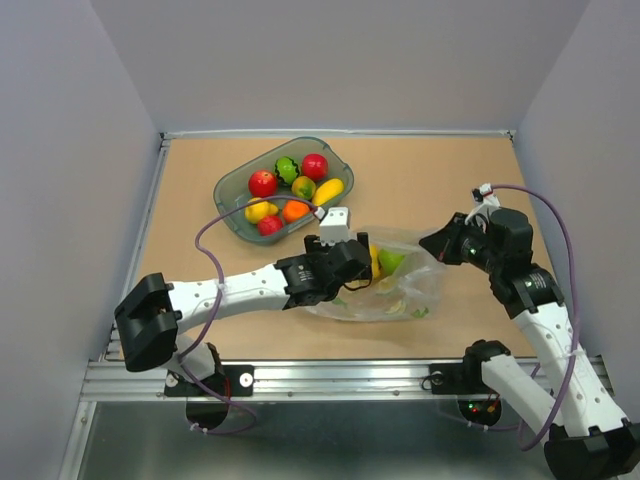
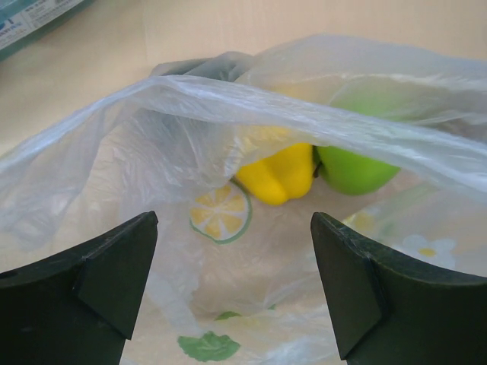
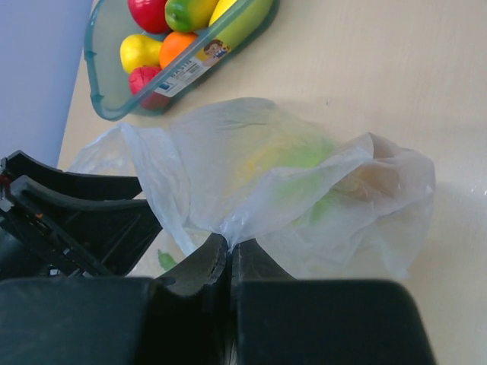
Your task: Untie the knot of the plastic bag and take out the fruit
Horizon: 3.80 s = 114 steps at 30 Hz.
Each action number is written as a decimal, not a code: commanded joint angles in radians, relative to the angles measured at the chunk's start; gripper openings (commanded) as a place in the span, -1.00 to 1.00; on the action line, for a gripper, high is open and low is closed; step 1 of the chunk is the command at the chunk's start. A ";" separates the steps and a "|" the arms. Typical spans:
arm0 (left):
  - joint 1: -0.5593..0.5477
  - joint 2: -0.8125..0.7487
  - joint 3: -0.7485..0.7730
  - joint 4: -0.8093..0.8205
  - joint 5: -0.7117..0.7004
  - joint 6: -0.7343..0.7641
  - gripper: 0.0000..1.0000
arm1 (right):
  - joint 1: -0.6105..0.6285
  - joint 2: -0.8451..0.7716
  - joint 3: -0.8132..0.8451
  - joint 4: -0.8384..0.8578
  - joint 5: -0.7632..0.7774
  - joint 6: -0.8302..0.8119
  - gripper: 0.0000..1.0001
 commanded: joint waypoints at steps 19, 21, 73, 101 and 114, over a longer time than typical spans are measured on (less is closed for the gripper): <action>-0.072 0.189 0.085 0.091 -0.160 -0.209 0.84 | -0.002 -0.058 0.026 -0.215 0.026 0.094 -0.99; -0.056 0.214 0.102 0.099 -0.153 -0.213 0.88 | -0.001 -0.061 0.021 -0.223 0.016 0.094 -0.99; 0.154 -0.217 0.108 0.280 0.495 0.306 -0.59 | 0.032 -0.006 0.055 -0.284 0.470 0.008 -0.99; 0.893 0.223 0.272 0.298 0.102 0.713 0.41 | 0.030 -0.117 0.069 -0.364 0.353 0.088 -0.99; 0.892 0.182 0.265 0.227 0.197 0.684 0.97 | 0.032 -0.123 0.078 -0.404 0.378 0.088 -0.99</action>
